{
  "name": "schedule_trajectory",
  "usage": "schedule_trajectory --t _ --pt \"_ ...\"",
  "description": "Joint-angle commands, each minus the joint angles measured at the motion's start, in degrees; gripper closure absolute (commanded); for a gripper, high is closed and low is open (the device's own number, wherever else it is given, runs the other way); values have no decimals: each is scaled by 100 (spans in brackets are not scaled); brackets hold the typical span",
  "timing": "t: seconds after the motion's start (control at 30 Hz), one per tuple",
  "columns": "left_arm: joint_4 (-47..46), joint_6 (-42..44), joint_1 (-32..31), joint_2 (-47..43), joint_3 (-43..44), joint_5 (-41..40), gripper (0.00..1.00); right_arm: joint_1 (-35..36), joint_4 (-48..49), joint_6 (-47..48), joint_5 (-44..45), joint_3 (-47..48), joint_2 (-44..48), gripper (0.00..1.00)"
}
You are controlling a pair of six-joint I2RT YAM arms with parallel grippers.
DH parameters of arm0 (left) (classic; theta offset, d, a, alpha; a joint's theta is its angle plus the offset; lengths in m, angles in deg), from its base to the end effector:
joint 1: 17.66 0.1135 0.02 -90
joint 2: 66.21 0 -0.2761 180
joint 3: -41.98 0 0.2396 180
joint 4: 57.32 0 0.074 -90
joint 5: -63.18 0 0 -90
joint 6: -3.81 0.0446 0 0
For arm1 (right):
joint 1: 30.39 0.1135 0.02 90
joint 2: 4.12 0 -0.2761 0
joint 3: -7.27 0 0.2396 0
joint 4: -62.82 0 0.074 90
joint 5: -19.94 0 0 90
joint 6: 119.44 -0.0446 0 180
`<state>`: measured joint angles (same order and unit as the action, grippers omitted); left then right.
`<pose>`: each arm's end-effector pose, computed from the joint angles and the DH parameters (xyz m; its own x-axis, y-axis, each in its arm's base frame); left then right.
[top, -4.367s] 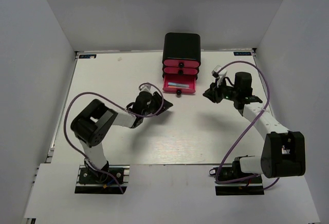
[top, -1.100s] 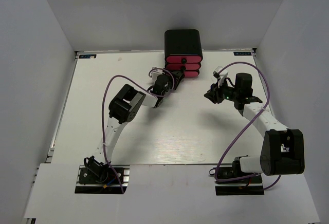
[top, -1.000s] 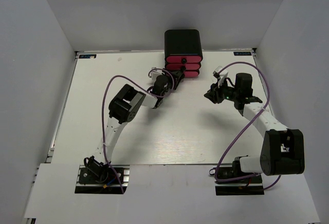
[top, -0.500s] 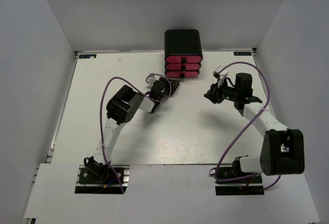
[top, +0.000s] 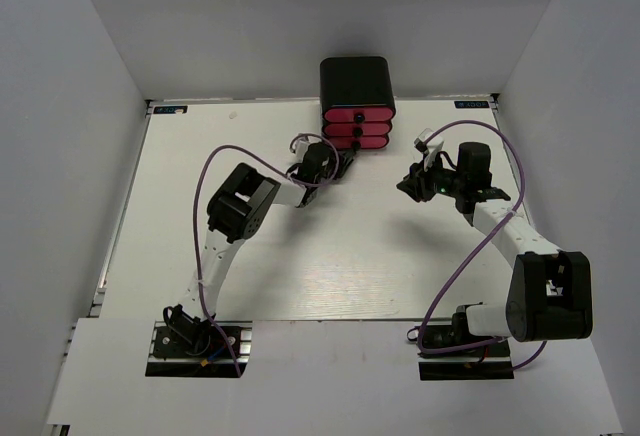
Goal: Sort the stationery into containers
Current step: Close the drawer in the storage box, then reset both arms
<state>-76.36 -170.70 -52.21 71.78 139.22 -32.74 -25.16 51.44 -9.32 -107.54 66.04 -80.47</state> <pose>0.4281 -0.2892 0.0981 -0.5121 -0.8495 -0.1269 -0.2569 0.2924 -0.9212 0.2753 0.0525 0.2565 -0.2455 -0.2966 -0.9229 -0.7316 0.6813 -0.0243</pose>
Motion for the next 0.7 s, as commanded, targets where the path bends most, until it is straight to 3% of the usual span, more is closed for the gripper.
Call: schedule_trajectory --t 0.0,0.07,0.2,0.33,0.43,0.57,0.67 --pt "374 66 36 -97 269 29 60 -40 58 80 -14 3 -19 61" --pt "427 66 36 -97 322 29 55 -40 66 62 -14 2 -37 61" --pt "322 119 36 -97 261 90 55 -40 66 80 -6 2 -37 61" --pt "-81 171 88 -246 -186 388 63 -49 67 89 -23 3 -55 61" --pt "-450 250 88 -545 -828 660 63 -58 49 89 -14 3 -72 58" --pt "-969 645 88 -1142 -1803 1135 50 -58 -3 115 12 46 -55 45" --pt "-1216 1216 88 -1860 -2691 1417 33 -75 -91 80 135 99 -72 27"
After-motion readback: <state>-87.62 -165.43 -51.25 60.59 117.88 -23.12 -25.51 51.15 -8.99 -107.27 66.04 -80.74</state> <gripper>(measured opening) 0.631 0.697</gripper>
